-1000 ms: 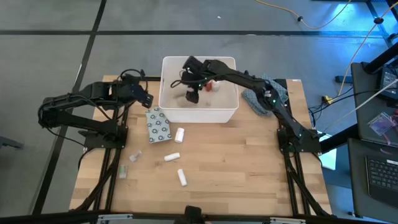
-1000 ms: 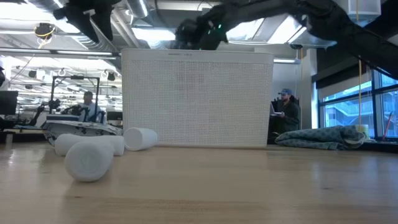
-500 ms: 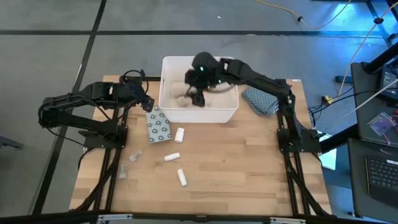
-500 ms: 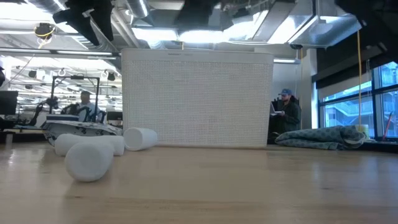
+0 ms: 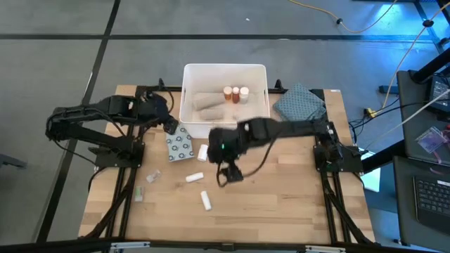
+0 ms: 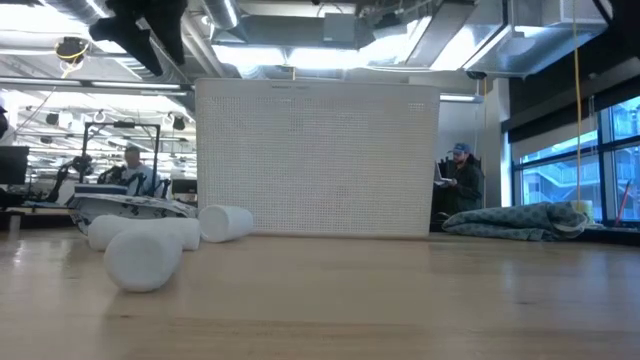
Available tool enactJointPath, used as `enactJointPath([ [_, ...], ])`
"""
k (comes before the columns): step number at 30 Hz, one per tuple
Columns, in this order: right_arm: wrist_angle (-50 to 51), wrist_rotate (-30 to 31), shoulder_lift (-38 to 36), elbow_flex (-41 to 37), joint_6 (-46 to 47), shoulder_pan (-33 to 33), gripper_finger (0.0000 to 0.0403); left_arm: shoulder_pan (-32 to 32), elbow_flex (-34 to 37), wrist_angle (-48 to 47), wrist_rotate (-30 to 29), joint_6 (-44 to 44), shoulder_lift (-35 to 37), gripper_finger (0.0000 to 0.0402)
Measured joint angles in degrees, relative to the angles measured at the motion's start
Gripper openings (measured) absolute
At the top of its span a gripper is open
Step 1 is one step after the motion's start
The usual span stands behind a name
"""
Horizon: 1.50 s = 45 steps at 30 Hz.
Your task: Pick & place medical supplies in basket/bin
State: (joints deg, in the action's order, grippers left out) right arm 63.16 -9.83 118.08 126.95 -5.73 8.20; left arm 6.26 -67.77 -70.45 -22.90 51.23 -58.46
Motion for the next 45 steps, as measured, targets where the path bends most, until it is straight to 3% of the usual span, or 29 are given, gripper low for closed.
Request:
enactJointPath([
  [5,-6.90,5.55,-0.09,-8.16,18.35,4.03,0.0287,-8.74,0.00,0.19,-3.71,7.26,-3.22,0.0235],
  [11,-25.21,8.80,-0.13,-19.69,35.79,6.58,0.0287,-17.18,0.00,0.00,-3.84,10.74,-7.32,0.0235],
  [17,-43.36,15.91,0.27,-31.41,40.01,9.76,0.0287,-22.88,0.00,-0.02,-1.65,12.53,-10.63,0.0235],
  [21,-48.70,19.02,2.86,-33.69,40.24,11.51,0.0287,-27.71,0.00,0.67,-1.50,10.52,-11.96,0.0235],
  [27,-35.48,20.76,3.01,-33.66,47.99,12.89,0.0287,-38.79,0.00,12.48,-0.92,-4.97,-12.02,0.0235],
  [30,-27.81,19.90,1.60,-33.74,52.57,14.09,0.0287,-41.45,0.00,21.42,-0.12,-11.16,-13.57,0.0234],
  [36,-19.28,18.58,-2.22,-33.67,56.49,18.82,0.0287,-38.99,-0.02,34.86,9.81,-23.82,-20.98,0.0224],
  [45,-10.66,20.09,-7.76,-33.65,63.20,22.32,0.0287,-37.59,-0.02,36.56,17.06,-46.67,-34.53,0.0209],
])
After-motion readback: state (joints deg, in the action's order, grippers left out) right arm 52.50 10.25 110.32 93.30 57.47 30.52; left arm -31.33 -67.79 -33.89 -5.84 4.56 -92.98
